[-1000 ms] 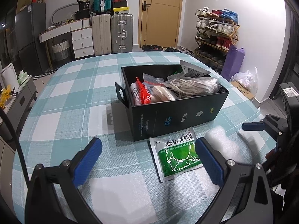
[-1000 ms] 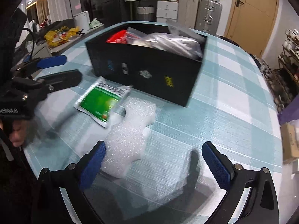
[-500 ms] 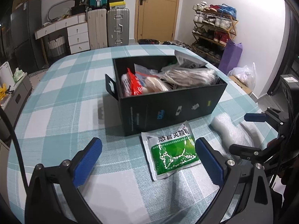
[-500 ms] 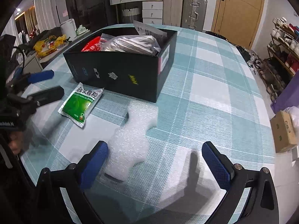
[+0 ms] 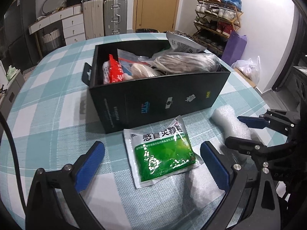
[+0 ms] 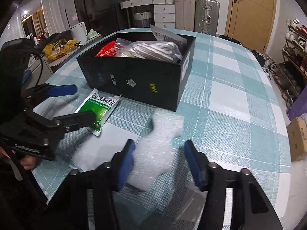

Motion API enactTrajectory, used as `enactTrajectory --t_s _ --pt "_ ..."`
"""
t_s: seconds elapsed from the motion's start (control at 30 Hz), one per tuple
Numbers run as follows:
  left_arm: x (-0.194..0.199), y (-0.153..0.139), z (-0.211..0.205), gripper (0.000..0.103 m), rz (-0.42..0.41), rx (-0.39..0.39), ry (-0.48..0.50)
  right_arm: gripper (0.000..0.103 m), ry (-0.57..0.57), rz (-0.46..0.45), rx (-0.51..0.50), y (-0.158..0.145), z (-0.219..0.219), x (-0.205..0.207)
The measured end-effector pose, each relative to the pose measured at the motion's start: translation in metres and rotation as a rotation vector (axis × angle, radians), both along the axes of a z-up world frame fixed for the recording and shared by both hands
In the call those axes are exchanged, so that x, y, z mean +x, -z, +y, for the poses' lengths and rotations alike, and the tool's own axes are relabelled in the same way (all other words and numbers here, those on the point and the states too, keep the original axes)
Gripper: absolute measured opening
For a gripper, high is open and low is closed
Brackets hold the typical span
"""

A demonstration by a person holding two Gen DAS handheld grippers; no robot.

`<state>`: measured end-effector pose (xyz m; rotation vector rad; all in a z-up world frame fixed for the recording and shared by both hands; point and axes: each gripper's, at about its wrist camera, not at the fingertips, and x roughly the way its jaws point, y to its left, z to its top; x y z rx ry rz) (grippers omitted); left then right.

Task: Organize soft objects
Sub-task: 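Lift the foam with the right tool while the left tool grasps the green sachet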

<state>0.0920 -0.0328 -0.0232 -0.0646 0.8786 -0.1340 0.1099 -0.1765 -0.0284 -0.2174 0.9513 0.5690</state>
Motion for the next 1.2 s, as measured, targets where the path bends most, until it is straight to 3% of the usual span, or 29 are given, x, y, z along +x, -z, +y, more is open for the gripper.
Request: enactTrajectory --t_s 0.1,0.57,0.9,1.03,1.2 --pt "0.002 0.002 -0.003 0.1 0.012 0.003 -0.001 0.041 -0.005 0.008 0.003 0.001 0.001 0.0" --pt "0.01 0.008 -0.013 0.098 0.056 0.021 -0.004 0.041 -0.026 -0.034 0.037 -0.009 0.003 -0.007" --pt "0.004 0.005 -0.021 0.07 0.024 0.038 0.066 0.041 -0.035 -0.053 0.047 -0.013 0.004 -0.01" --pt "0.001 0.001 -0.021 0.047 0.011 0.036 0.088 0.041 -0.037 -0.062 0.055 -0.015 0.005 -0.011" --pt "-0.002 -0.001 -0.02 0.037 0.006 0.024 0.107 0.041 -0.042 -0.071 0.057 -0.017 0.006 -0.012"
